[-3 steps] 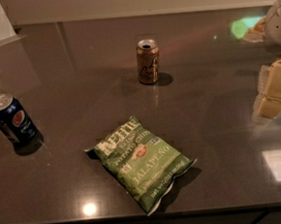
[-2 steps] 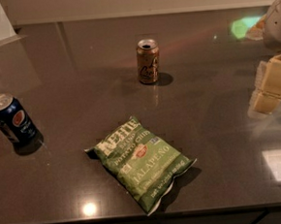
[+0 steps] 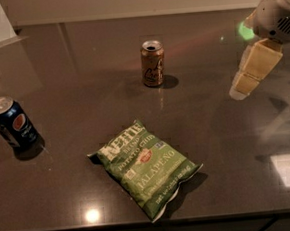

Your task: Move orange can near green jalapeno chip bag

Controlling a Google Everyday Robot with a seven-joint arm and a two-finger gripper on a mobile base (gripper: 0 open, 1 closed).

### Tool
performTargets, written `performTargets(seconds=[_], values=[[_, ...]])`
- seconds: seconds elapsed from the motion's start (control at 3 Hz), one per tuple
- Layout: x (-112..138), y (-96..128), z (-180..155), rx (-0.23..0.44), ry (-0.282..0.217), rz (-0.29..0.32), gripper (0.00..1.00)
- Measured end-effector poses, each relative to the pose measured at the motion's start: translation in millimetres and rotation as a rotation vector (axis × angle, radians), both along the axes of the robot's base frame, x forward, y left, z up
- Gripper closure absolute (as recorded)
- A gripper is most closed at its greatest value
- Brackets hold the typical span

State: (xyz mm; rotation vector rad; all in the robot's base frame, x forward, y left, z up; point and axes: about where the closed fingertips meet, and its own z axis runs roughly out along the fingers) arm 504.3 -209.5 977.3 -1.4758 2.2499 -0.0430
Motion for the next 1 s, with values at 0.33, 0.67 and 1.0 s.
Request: performTargets(seconds=[0.33, 0.67, 1.0], values=[[13, 3, 0, 0.029, -0.016, -0.014, 0.0], [54, 30, -9, 0.129, -0.047, -0.016, 0.0], [96, 55, -18, 0.216, -0.076, -0.018, 0.0]])
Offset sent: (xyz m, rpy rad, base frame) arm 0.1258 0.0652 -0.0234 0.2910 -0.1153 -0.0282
